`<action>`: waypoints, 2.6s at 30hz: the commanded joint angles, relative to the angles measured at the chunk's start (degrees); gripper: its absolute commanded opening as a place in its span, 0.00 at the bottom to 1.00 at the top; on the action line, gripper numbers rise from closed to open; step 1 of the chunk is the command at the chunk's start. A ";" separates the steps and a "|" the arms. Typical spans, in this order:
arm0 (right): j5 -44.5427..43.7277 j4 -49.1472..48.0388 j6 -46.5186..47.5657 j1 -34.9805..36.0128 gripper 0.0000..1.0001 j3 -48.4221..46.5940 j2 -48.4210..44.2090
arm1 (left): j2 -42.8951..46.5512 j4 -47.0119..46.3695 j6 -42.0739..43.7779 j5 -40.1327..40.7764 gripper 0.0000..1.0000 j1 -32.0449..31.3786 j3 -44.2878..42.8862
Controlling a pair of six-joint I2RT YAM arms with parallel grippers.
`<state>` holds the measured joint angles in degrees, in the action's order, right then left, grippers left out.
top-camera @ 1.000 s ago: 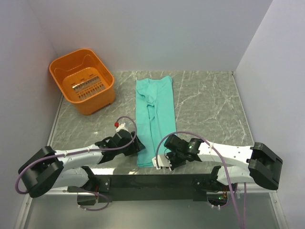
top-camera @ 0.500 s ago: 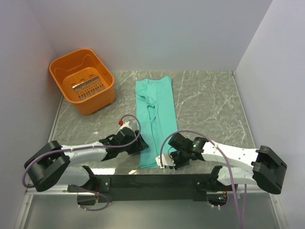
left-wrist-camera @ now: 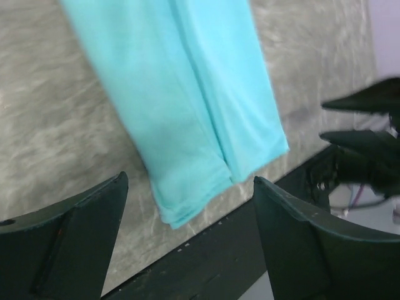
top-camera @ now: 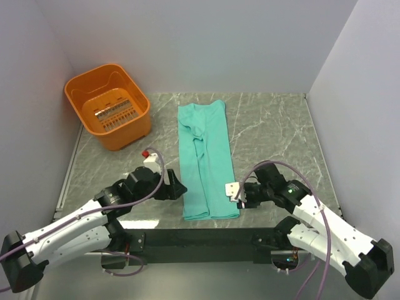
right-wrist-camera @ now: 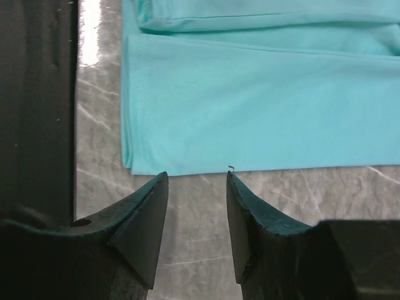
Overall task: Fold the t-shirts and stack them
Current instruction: Fold the tshirt
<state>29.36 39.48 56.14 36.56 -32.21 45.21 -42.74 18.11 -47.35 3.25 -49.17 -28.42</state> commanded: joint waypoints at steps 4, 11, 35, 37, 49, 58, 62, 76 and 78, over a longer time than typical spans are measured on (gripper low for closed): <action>9.56 4.97 11.15 -1.40 0.51 2.50 1.72 | -5.85 -2.03 21.14 -5.19 0.95 -8.21 -9.34; 9.48 3.94 13.65 -1.22 0.52 3.20 8.05 | -13.93 -3.59 50.74 1.66 0.97 -24.02 -10.62; 9.92 -0.72 16.28 -1.31 0.51 6.54 9.10 | -31.18 -14.95 65.02 7.74 0.65 -28.35 -0.40; 9.83 -1.60 15.76 -1.31 0.51 6.37 10.77 | -31.09 -14.77 64.76 7.48 0.52 -28.35 -0.23; 6.41 -6.08 13.21 1.68 0.52 8.65 12.79 | -32.31 -13.45 64.75 5.81 0.49 -28.44 0.21; 5.26 -7.58 10.83 2.99 0.49 8.30 14.64 | -27.67 -12.31 65.98 2.73 0.66 -28.97 0.74; 5.09 -7.76 10.13 3.08 0.47 8.13 14.91 | -26.87 -10.03 66.34 0.71 0.66 -28.97 0.39; 4.47 -8.72 7.93 3.00 0.27 7.95 15.43 | -38.81 -10.72 67.13 2.90 0.35 -28.97 0.48; 4.47 -8.55 7.58 3.00 0.21 7.86 15.43 | -39.61 -11.08 67.13 3.35 0.21 -28.97 0.30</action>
<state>34.68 31.66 64.75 39.13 -23.64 60.29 -78.35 0.82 19.16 5.91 -77.91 -30.39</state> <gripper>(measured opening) 0.237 0.260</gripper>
